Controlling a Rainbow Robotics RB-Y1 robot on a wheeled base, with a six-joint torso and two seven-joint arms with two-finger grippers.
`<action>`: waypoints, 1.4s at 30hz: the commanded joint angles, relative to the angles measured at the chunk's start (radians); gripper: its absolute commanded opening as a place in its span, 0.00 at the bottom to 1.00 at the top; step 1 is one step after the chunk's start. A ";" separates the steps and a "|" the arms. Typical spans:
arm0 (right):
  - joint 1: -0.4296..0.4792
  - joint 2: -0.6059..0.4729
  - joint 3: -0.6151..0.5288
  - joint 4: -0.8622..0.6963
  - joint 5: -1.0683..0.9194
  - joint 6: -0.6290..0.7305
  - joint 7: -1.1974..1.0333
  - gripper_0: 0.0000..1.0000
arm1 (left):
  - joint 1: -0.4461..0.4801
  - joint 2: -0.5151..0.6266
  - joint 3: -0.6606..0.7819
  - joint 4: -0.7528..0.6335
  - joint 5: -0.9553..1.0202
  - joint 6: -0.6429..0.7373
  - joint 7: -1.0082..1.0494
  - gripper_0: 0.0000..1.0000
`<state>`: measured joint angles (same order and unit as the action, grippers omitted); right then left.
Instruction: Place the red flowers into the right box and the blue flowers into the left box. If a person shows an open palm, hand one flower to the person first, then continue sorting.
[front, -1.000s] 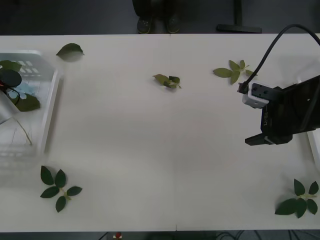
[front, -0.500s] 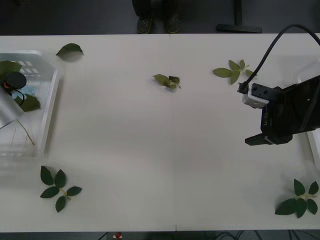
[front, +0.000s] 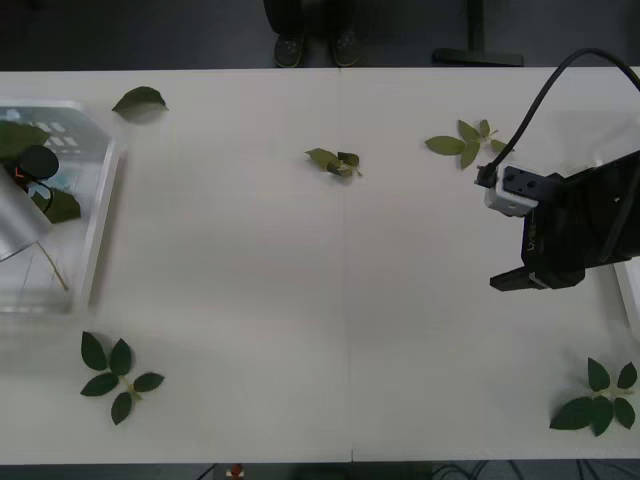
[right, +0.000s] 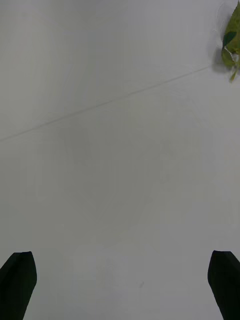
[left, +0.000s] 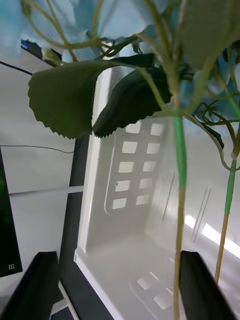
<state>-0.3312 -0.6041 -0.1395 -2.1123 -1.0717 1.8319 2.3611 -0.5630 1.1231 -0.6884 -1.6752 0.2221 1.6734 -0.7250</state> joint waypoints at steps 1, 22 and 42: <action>-0.019 0.000 -0.015 -0.023 -0.001 0.000 0.021 1.00 | -0.002 0.014 0.029 -0.012 -0.009 0.008 -0.008 1.00; -0.019 0.000 -0.015 -0.023 -0.001 0.000 0.021 1.00 | -0.005 -0.039 0.023 -0.046 0.094 0.069 -0.027 1.00; -0.019 0.000 -0.015 -0.023 -0.001 0.000 0.021 1.00 | -0.041 -0.209 0.316 -0.488 0.395 0.167 -0.169 1.00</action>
<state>-0.3312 -0.6041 -0.1395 -2.1123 -1.0717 1.8319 2.3611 -0.5694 0.9293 -0.3841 -2.1210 0.6158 1.8684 -0.8068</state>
